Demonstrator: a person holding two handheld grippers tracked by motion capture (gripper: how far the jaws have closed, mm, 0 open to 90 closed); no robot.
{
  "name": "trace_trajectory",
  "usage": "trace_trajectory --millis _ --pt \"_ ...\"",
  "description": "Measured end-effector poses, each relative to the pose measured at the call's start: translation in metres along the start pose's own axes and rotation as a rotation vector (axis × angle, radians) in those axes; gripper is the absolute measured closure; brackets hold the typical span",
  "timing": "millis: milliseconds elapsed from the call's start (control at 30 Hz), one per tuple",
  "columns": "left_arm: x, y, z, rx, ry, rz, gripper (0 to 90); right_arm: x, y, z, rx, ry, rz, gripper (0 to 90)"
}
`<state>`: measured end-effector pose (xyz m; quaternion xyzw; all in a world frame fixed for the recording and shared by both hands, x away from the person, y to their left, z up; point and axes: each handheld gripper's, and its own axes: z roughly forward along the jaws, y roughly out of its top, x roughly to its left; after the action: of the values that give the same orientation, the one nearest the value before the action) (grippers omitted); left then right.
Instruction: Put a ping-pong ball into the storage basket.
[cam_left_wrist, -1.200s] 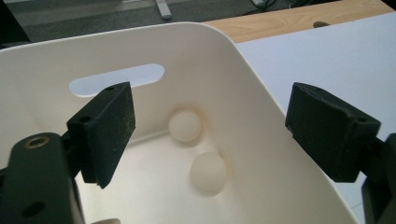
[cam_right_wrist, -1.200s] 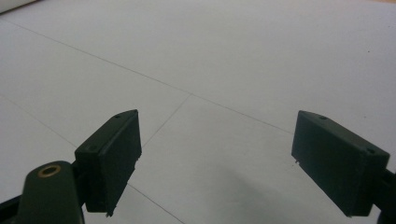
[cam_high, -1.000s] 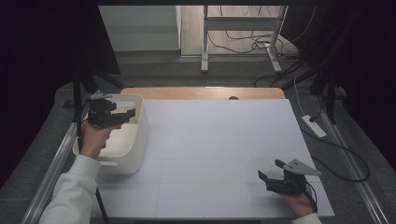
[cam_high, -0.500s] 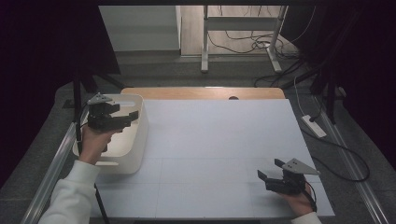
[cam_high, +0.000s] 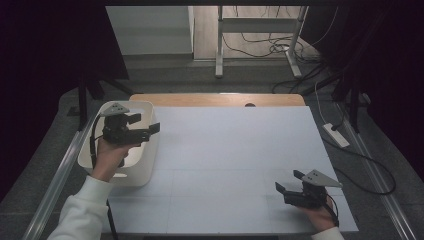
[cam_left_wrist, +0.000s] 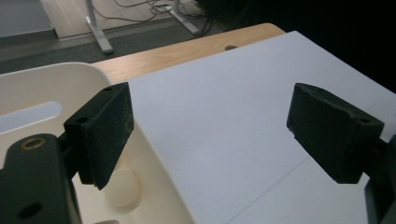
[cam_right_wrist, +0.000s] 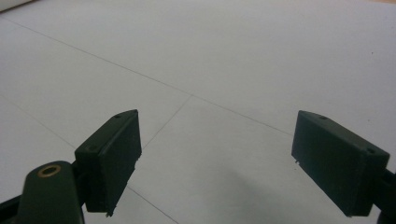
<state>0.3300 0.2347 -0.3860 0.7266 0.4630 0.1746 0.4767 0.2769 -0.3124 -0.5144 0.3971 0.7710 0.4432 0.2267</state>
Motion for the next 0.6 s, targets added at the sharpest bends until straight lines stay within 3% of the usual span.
trace_trajectory --millis 300,600 --pt "-0.025 -0.004 0.007 0.019 -0.072 0.052 15.4 0.000 0.000 0.000 0.002 -0.001 -0.001 15.7" --pt "-0.044 -0.011 0.012 0.026 -0.124 0.079 15.5 0.000 -0.001 0.000 0.001 -0.001 -0.002 15.8"
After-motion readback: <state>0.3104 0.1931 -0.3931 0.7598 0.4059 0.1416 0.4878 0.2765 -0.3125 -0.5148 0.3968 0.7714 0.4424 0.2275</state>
